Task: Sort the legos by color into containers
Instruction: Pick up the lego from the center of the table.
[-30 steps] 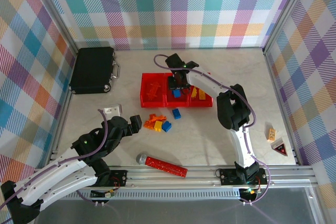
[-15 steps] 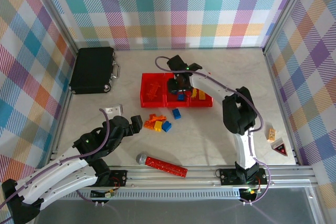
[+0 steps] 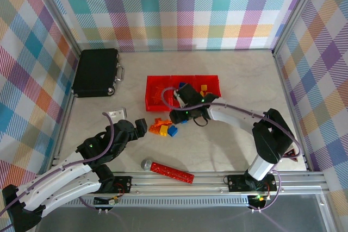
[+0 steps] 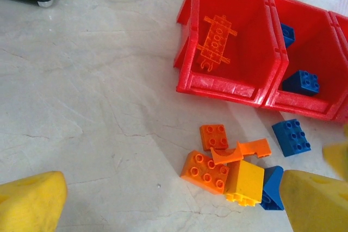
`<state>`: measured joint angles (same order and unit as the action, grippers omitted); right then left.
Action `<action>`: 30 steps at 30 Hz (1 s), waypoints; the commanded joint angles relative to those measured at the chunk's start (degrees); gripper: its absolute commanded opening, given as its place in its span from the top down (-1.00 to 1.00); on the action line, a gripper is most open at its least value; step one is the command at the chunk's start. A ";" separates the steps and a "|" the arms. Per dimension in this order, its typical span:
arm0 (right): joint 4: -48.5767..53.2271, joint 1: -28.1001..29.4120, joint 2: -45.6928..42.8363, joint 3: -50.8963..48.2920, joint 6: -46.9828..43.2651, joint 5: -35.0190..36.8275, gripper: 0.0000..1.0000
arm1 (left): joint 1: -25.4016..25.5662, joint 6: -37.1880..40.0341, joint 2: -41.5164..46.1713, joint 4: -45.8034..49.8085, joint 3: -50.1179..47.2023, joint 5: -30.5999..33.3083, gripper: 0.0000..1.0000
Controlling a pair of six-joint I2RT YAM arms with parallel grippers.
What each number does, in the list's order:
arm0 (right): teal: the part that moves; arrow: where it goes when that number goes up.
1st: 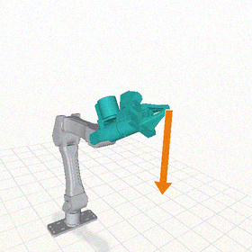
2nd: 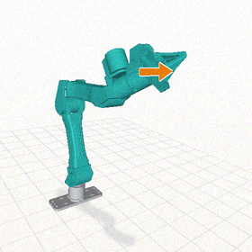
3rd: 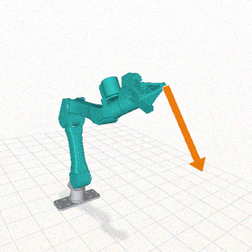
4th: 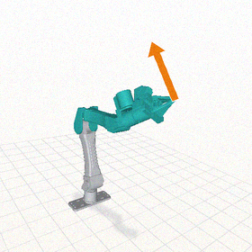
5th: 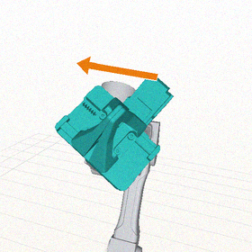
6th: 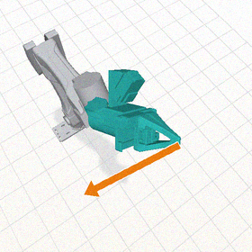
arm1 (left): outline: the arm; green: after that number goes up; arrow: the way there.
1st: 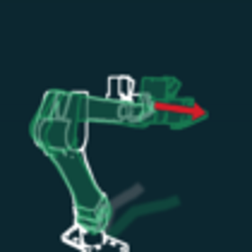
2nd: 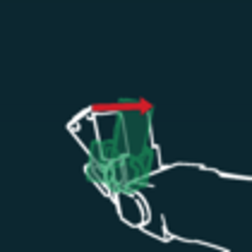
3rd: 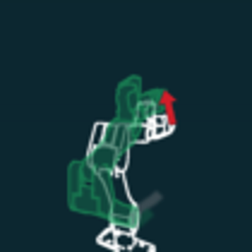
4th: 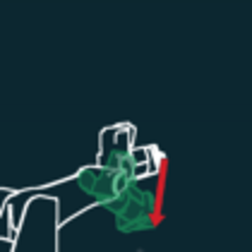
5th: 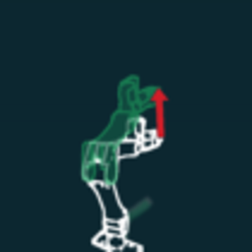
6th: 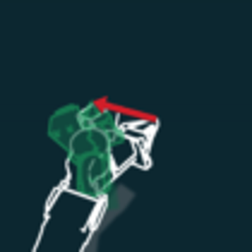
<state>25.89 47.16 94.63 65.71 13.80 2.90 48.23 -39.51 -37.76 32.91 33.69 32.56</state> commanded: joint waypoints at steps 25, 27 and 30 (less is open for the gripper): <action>-1.88 8.43 8.27 1.10 -13.89 3.47 -0.53 | -0.47 -2.92 10.41 4.97 -0.63 9.67 -0.99; -1.89 8.63 8.98 1.42 -13.88 4.06 -0.52 | -0.50 -2.94 10.60 5.24 -0.65 9.72 -0.99; -1.94 8.65 9.96 1.95 -13.87 4.48 -0.50 | -0.49 -2.86 10.86 5.72 -0.69 9.89 -0.99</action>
<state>24.29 55.35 103.42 66.22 0.75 6.39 48.23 -42.22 -27.59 36.73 33.54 40.88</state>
